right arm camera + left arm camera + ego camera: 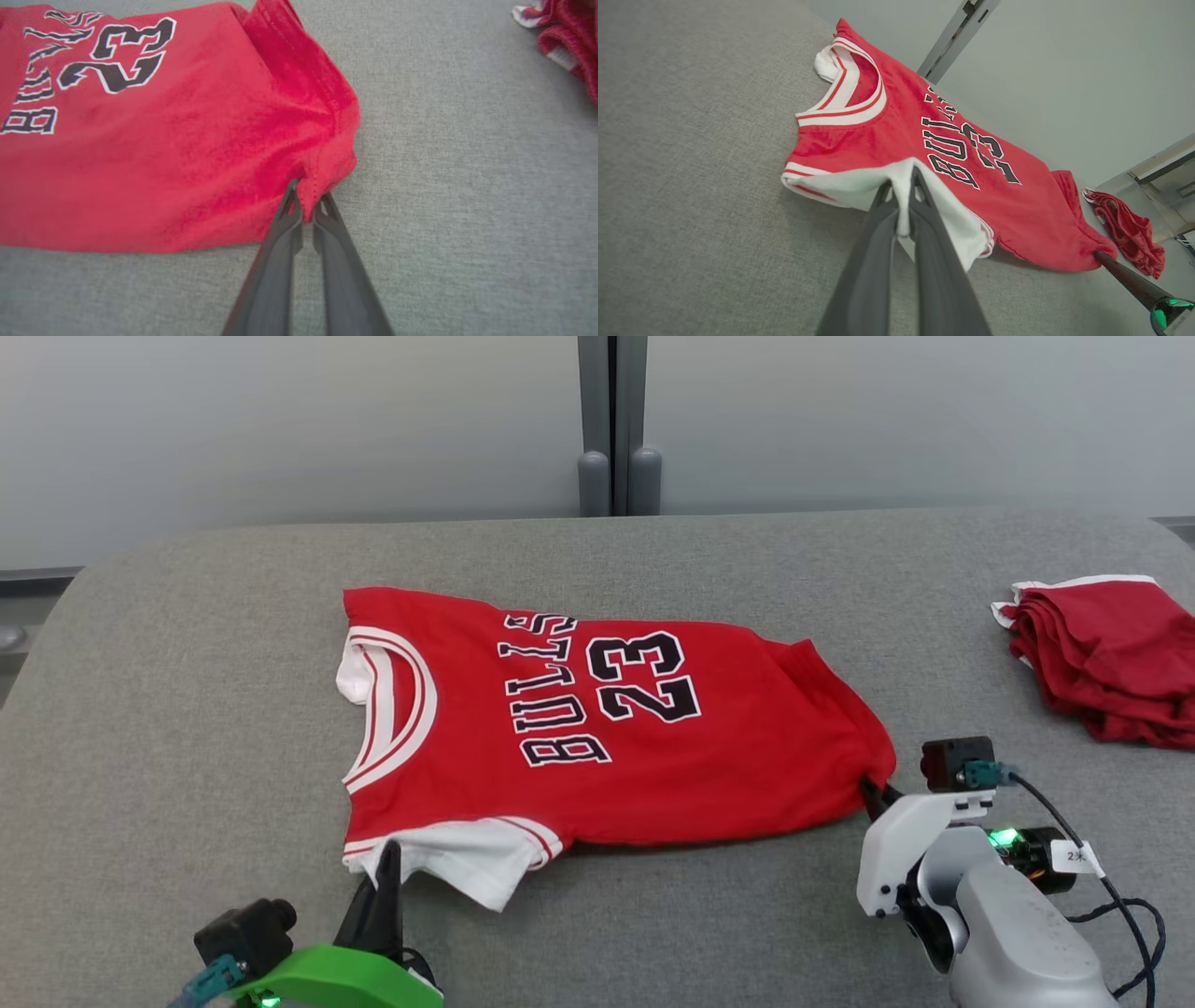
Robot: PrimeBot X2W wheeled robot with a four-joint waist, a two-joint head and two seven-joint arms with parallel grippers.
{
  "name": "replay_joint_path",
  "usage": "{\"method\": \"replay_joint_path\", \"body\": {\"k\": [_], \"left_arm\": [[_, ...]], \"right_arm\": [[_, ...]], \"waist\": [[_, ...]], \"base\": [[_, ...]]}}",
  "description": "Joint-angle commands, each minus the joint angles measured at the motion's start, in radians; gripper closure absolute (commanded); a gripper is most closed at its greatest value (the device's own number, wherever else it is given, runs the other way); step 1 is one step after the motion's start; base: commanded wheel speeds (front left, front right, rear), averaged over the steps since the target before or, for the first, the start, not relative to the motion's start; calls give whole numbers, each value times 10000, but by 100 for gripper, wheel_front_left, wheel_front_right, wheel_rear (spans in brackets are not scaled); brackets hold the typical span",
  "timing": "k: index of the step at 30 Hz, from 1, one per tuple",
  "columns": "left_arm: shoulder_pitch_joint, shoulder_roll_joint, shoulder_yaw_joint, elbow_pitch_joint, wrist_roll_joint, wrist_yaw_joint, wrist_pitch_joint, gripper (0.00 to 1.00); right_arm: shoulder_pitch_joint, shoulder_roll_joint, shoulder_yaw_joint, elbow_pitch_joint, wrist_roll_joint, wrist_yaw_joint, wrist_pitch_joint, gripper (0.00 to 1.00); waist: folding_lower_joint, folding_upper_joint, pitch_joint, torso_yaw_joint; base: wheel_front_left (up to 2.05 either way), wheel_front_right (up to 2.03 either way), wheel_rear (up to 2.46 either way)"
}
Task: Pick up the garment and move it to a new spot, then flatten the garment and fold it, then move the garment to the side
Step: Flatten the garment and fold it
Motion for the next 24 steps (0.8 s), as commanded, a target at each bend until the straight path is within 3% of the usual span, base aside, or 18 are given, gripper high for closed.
{"method": "replay_joint_path", "body": {"k": [1,6,13,19,24], "left_arm": [[-286,161,16,-109,132,-1,21,100],[-1059,611,92,-767,409,-24,208,100],[-2352,1480,325,-2488,876,32,702,100],[-3456,2165,507,-4639,1329,214,1430,100],[-4275,2653,558,-6172,1579,288,2136,100]], "right_arm": [[-94,-41,80,-159,277,-12,-55,100],[-117,-154,647,-1304,2012,-12,231,100],[190,-891,1031,-4067,3606,-12,599,100],[583,-1481,535,-7215,4116,-12,1110,100],[1000,-1444,-303,-9912,3850,-12,1759,100]], "waist": [[0,0,-101,-24],[0,0,-358,-119],[0,0,-650,-392],[0,0,-838,-742],[0,0,-898,-1043]], "base": [[0,0,0],[0,0,0],[0,0,0],[0,0,0],[0,0,0]]}}
